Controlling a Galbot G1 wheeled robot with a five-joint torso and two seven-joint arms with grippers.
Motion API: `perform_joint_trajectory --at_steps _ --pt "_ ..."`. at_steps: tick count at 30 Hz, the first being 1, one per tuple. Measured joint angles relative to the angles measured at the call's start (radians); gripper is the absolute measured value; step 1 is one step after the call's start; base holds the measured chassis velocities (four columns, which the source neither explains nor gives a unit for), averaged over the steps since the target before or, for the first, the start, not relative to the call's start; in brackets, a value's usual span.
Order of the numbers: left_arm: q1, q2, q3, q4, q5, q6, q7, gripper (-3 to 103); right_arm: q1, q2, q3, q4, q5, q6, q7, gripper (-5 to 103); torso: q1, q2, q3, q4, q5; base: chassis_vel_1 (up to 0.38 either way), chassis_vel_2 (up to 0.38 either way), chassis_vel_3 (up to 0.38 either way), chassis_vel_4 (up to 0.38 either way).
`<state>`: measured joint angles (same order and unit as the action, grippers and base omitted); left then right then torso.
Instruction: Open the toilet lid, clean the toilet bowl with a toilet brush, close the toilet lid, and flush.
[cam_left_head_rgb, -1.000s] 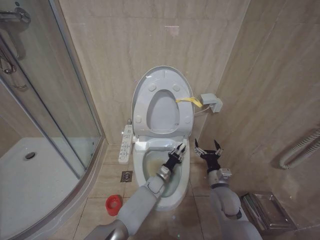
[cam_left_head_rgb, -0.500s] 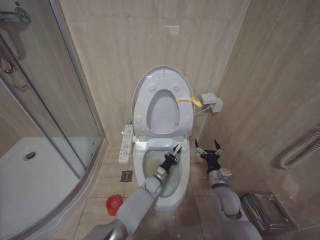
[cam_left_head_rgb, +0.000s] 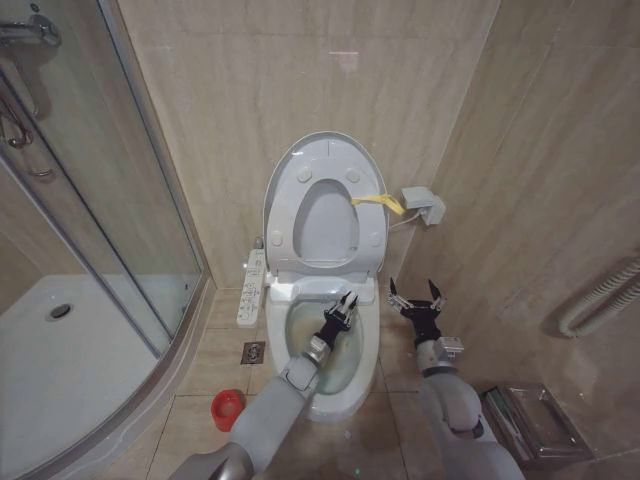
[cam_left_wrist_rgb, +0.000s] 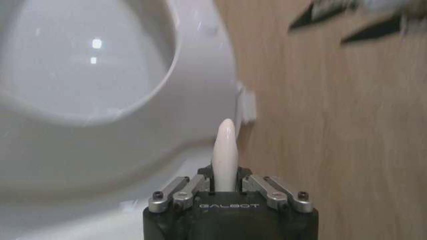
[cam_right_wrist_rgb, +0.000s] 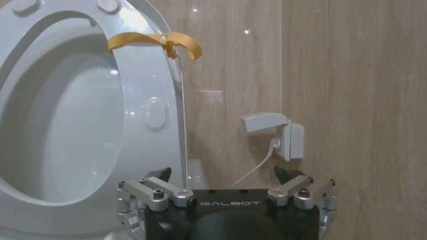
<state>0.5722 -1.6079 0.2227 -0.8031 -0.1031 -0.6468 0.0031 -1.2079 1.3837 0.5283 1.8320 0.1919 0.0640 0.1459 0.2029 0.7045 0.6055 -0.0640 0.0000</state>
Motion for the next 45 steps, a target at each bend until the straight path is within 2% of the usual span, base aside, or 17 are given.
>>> perform_joint_trajectory --at_steps 5,7,10,12,18,21,30,33,39,44,45 --pt "0.002 -0.001 0.049 -0.055 -0.036 0.018 0.002 21 0.000 0.000 0.000 0.000 0.000 0.000 0.000 100 0.000 0.000 0.000 -0.0006 -0.0001 0.000 0.000 0.000 0.000" --pt "-0.003 -0.001 0.051 -0.013 -0.037 0.010 0.009 21 0.000 0.000 0.000 0.000 0.000 0.000 0.000 100 0.000 0.000 0.000 -0.0004 -0.0002 0.000 0.000 0.000 0.000" --pt "-0.014 0.000 0.023 0.064 -0.027 -0.005 0.013 21 0.000 0.000 0.000 0.000 0.000 0.000 0.000 100 0.000 0.000 0.000 0.0005 0.0003 0.000 0.000 0.000 0.000" --pt "-0.015 0.000 0.016 0.072 -0.022 -0.009 0.014 21 0.000 0.000 0.000 0.000 0.000 0.000 0.000 100 0.000 0.000 0.000 0.0007 0.0003 0.000 0.000 0.000 0.000" --pt "0.002 -0.001 0.000 -0.002 -0.027 -0.007 0.013 21 0.000 0.000 0.000 0.000 0.000 0.000 0.000 100 0.000 0.000 0.000 -0.0005 -0.0004 0.000 0.000 0.000 0.000" --pt "0.013 0.000 -0.029 -0.012 -0.035 -0.013 0.010 21 0.000 0.000 0.000 0.000 0.000 0.000 0.000 100 0.000 0.000 0.000 -0.0003 -0.0002 0.000 0.000 0.000 0.000" --pt "0.070 0.000 -0.084 0.008 -0.013 -0.020 0.020 21 0.000 0.000 0.000 0.000 0.000 0.000 0.000 100 0.000 0.000 0.000 0.0002 0.0000 0.000 0.000 0.000 0.000" --pt "0.072 -0.003 -0.112 0.036 0.027 -0.016 0.022 21 0.000 0.000 0.000 0.000 0.000 0.000 0.000 100 -0.001 0.001 -0.001 -0.0011 -0.0002 0.000 0.000 0.000 0.000" --pt "0.072 -0.003 -0.123 0.044 0.032 -0.016 0.022 21 0.000 0.000 0.000 0.000 0.000 0.000 0.000 100 -0.001 0.001 -0.001 -0.0004 0.0003 0.000 0.000 0.000 0.000" --pt "0.099 0.006 -0.121 -0.017 0.020 -0.007 0.006 21 0.000 0.000 0.000 0.000 0.000 0.000 0.000 100 0.000 -0.001 0.001 0.0007 -0.0004 0.000 0.000 0.000 0.000" --pt "0.117 0.019 -0.116 -0.070 0.014 0.008 -0.004 21 0.000 0.000 0.000 0.000 0.000 0.000 0.000 100 0.001 -0.001 0.001 0.0011 -0.0005 0.000 0.000 0.000 0.000"
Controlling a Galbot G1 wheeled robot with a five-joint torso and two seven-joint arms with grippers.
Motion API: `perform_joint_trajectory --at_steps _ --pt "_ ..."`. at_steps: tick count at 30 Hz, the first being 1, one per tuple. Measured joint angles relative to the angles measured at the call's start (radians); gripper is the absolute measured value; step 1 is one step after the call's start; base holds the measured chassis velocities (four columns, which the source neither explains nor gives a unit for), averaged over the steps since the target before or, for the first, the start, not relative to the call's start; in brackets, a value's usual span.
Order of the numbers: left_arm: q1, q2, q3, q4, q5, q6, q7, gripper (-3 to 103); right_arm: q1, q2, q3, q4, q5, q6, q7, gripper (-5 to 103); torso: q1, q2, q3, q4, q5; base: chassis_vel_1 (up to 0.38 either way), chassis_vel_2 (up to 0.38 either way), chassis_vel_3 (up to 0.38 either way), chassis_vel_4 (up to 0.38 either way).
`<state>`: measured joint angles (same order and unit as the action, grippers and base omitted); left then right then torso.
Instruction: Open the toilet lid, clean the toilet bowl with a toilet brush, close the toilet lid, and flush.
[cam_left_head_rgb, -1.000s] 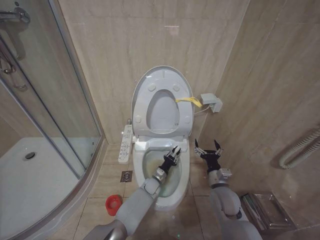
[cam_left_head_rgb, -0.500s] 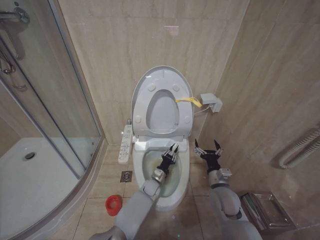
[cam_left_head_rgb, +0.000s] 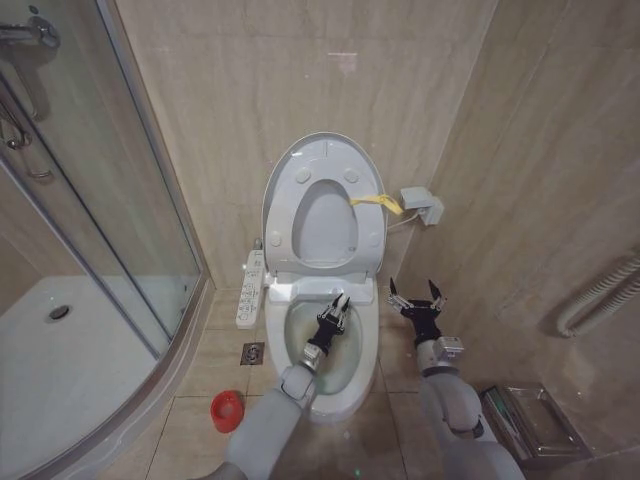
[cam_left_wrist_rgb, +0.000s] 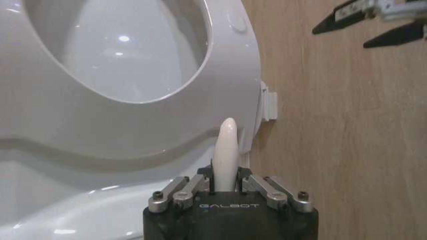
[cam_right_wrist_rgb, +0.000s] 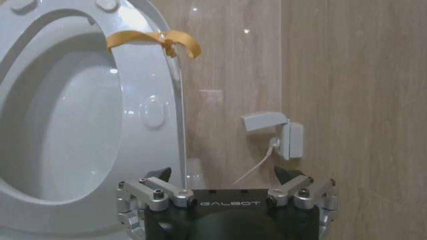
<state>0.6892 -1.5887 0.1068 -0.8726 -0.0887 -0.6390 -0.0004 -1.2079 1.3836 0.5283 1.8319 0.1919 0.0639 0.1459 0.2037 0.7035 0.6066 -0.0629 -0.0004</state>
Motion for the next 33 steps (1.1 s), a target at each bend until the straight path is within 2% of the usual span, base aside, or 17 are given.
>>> perform_joint_trajectory --at_steps 2,4,6,11,13,15,18,20,23,27,33 --pt "0.009 0.008 0.002 -0.039 -0.003 0.012 -0.005 21 0.000 0.000 0.000 0.000 0.000 0.000 0.000 100 0.000 0.000 0.000 -0.0004 0.0003 0.000 0.000 0.000 0.000" --pt "0.040 0.033 0.006 -0.174 -0.011 0.044 -0.015 21 0.000 0.000 0.000 0.000 0.000 0.000 0.000 100 0.000 0.000 -0.001 -0.0013 0.0000 0.000 0.000 0.000 0.000" --pt "0.050 0.042 0.006 -0.218 -0.014 0.056 -0.019 21 0.000 0.000 0.000 0.000 0.000 0.000 0.000 100 0.000 0.000 -0.001 -0.0013 0.0001 0.000 0.000 0.000 0.000" --pt "0.116 0.105 0.002 -0.479 -0.024 0.123 -0.047 21 0.000 0.000 0.000 0.000 0.000 0.000 0.000 100 -0.001 0.001 -0.001 -0.0013 0.0003 0.000 0.000 0.000 0.000" --pt "0.124 0.113 -0.001 -0.510 -0.024 0.132 -0.052 21 0.000 0.000 0.000 0.000 0.000 0.000 0.000 100 -0.001 0.001 -0.001 -0.0011 0.0002 0.000 0.000 0.000 0.000" --pt "0.161 0.134 -0.012 -0.618 -0.022 0.159 -0.064 21 0.000 0.000 0.000 0.000 0.000 0.000 0.000 100 -0.001 0.001 -0.001 -0.0010 0.0004 0.000 0.000 0.000 0.000" --pt "0.187 0.144 -0.018 -0.663 -0.017 0.167 -0.067 21 0.000 0.000 0.000 0.000 0.000 0.000 0.000 100 -0.001 0.001 -0.001 -0.0011 0.0005 0.000 0.000 0.000 0.000" --pt "0.195 0.146 -0.021 -0.663 -0.012 0.166 -0.067 21 0.000 0.000 0.000 0.000 0.000 0.000 0.000 100 -0.001 0.001 -0.001 -0.0011 0.0004 0.000 0.000 0.000 0.000" --pt "0.220 0.153 -0.044 -0.628 0.027 0.133 -0.069 21 0.000 0.000 0.000 0.000 0.000 0.000 0.000 100 -0.001 0.001 -0.001 -0.0010 0.0004 0.000 0.000 0.000 0.000" --pt "0.235 0.159 -0.056 -0.665 0.025 0.134 -0.076 21 0.000 0.000 0.000 0.000 0.000 0.000 0.000 100 -0.001 0.001 -0.001 -0.0011 0.0004 0.000 0.000 0.000 0.000" --pt "0.243 0.162 -0.067 -0.637 0.045 0.132 -0.086 21 0.000 0.000 0.000 0.000 0.000 0.000 0.000 100 -0.001 0.001 -0.001 -0.0011 0.0004 0.000 0.000 0.000 0.000"
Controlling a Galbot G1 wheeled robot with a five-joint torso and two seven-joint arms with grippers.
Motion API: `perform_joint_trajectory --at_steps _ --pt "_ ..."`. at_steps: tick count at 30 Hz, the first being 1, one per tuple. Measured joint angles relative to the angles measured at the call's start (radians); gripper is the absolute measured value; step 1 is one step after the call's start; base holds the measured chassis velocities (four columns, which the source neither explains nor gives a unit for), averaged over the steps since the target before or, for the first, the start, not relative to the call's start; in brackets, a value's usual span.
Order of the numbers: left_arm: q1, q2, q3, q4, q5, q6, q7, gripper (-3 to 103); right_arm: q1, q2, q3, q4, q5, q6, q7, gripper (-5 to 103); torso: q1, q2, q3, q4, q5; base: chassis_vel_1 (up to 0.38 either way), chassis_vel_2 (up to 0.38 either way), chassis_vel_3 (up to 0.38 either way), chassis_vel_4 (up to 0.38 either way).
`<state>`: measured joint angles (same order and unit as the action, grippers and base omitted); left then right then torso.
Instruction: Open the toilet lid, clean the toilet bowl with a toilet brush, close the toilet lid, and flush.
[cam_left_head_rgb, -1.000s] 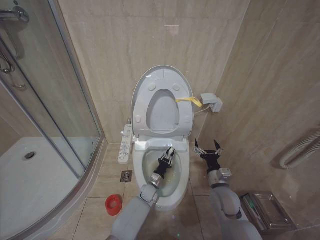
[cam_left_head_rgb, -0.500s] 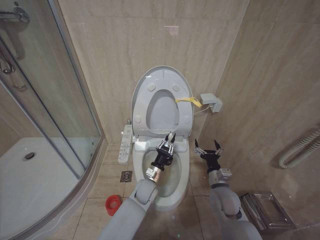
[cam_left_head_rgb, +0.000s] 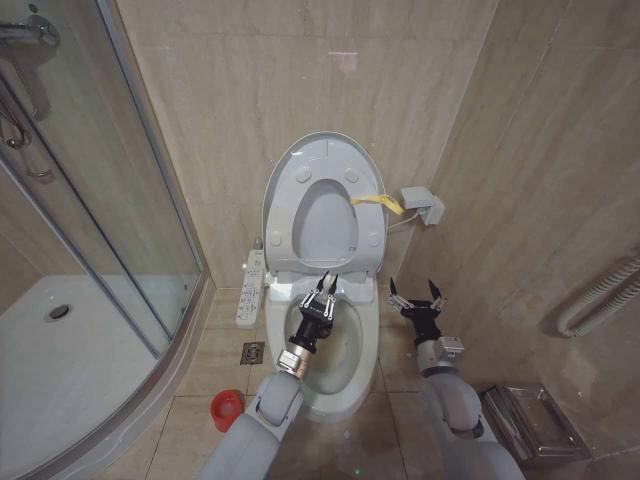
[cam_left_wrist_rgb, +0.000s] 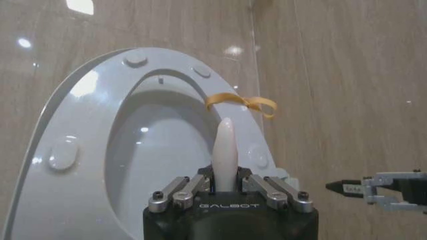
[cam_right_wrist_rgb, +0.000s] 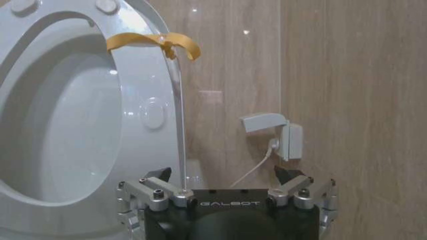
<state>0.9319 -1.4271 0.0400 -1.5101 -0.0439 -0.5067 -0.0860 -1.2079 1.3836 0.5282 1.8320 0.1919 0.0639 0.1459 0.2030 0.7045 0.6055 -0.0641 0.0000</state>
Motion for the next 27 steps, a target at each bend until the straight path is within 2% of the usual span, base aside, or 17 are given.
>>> perform_joint_trajectory --at_steps 9,14,19,21,24,27 --pt "0.017 0.009 -0.028 -0.057 -0.006 0.014 -0.008 21 0.000 0.000 0.000 0.000 0.000 0.000 0.000 100 0.000 0.000 0.000 -0.0001 0.0000 0.000 0.000 0.000 0.000" --pt "0.063 0.046 -0.066 -0.170 -0.028 0.043 -0.022 21 0.000 0.000 0.000 0.000 0.000 0.000 0.000 100 0.000 0.000 0.000 -0.0001 0.0000 0.000 0.000 0.000 0.000" --pt "0.242 0.075 -0.134 -0.372 -0.030 0.065 -0.028 21 0.000 0.000 0.000 0.000 0.000 0.000 0.000 100 0.000 0.000 0.000 0.0002 0.0000 0.000 0.000 0.000 0.000" --pt "0.268 0.077 -0.143 -0.395 -0.027 0.066 -0.030 21 0.000 0.000 0.000 0.000 0.000 0.000 0.000 100 0.000 0.000 0.000 0.0000 -0.0001 0.000 0.000 0.000 0.000" --pt "0.395 0.080 -0.204 -0.503 0.012 0.066 -0.045 21 0.000 0.000 0.000 0.000 0.000 0.000 0.000 100 0.000 0.000 0.000 0.0000 -0.0001 0.000 0.000 0.000 0.000" --pt "0.472 0.074 -0.253 -0.569 0.061 0.062 -0.071 21 0.000 0.000 0.000 0.000 0.000 0.000 0.000 100 0.000 0.000 0.000 0.0001 0.0000 0.000 0.000 0.000 0.000"
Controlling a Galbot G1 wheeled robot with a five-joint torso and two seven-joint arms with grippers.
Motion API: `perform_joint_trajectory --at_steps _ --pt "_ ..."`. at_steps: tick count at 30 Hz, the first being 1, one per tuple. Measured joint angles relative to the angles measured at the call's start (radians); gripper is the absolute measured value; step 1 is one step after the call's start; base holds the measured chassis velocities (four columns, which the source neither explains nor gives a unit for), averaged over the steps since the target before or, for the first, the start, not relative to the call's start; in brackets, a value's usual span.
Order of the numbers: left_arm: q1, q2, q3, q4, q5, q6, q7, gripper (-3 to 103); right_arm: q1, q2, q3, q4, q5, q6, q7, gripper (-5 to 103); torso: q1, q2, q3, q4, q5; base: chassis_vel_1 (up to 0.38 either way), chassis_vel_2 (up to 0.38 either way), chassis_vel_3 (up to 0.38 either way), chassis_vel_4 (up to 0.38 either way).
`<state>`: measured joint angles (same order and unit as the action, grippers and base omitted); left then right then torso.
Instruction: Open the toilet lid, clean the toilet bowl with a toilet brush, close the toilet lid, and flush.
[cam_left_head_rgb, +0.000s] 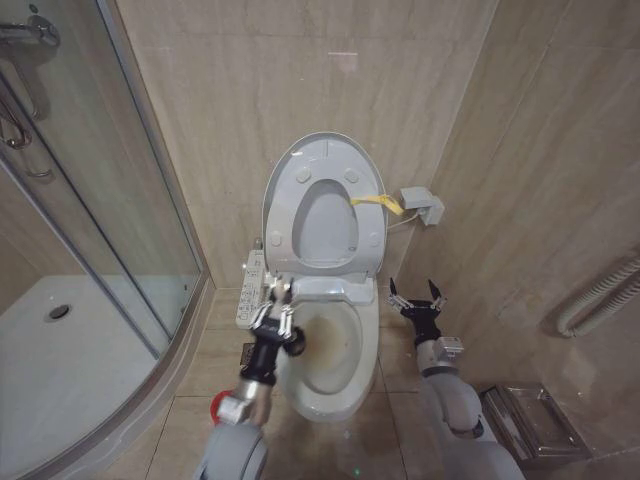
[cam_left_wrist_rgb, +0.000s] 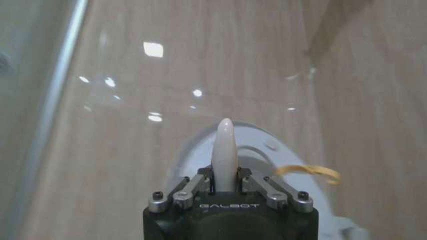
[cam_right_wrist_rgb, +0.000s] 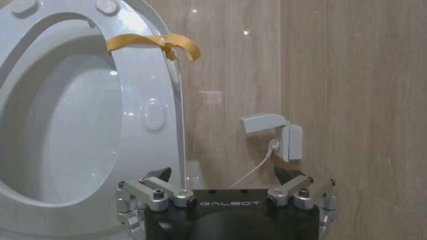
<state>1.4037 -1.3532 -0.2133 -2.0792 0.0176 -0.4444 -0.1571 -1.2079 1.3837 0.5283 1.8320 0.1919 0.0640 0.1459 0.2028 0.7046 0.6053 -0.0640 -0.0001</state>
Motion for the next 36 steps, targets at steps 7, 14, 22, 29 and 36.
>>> perform_joint_trajectory --at_steps 7,14,22,29,36 --pt "0.231 -0.032 -0.110 -0.148 0.098 -0.053 -0.047 21 0.000 0.000 0.000 0.000 0.000 0.000 0.000 100 0.000 0.000 0.000 0.0003 0.0001 0.000 0.000 0.000 0.000" --pt "0.299 -0.058 -0.216 -0.095 0.124 -0.144 -0.130 21 0.000 0.000 0.000 0.000 0.000 0.000 0.000 100 0.000 0.000 0.000 -0.0002 -0.0001 0.000 0.000 0.000 0.000" --pt "0.171 -0.041 -0.306 0.192 0.043 -0.251 -0.173 21 0.000 0.000 0.000 0.000 0.000 0.000 0.000 100 0.000 0.000 0.000 -0.0001 0.0001 0.000 0.000 0.000 0.000" --pt "0.057 -0.032 -0.287 0.415 0.005 -0.303 -0.188 21 0.000 0.000 0.000 0.000 0.000 0.000 0.000 100 0.000 0.000 0.000 0.0000 -0.0002 0.000 0.000 0.000 0.000" --pt "-0.115 -0.007 -0.219 0.747 -0.060 -0.373 -0.184 21 0.000 0.000 0.000 0.000 0.000 0.000 0.000 100 0.000 0.000 0.000 -0.0002 -0.0001 0.000 0.000 0.000 0.000"
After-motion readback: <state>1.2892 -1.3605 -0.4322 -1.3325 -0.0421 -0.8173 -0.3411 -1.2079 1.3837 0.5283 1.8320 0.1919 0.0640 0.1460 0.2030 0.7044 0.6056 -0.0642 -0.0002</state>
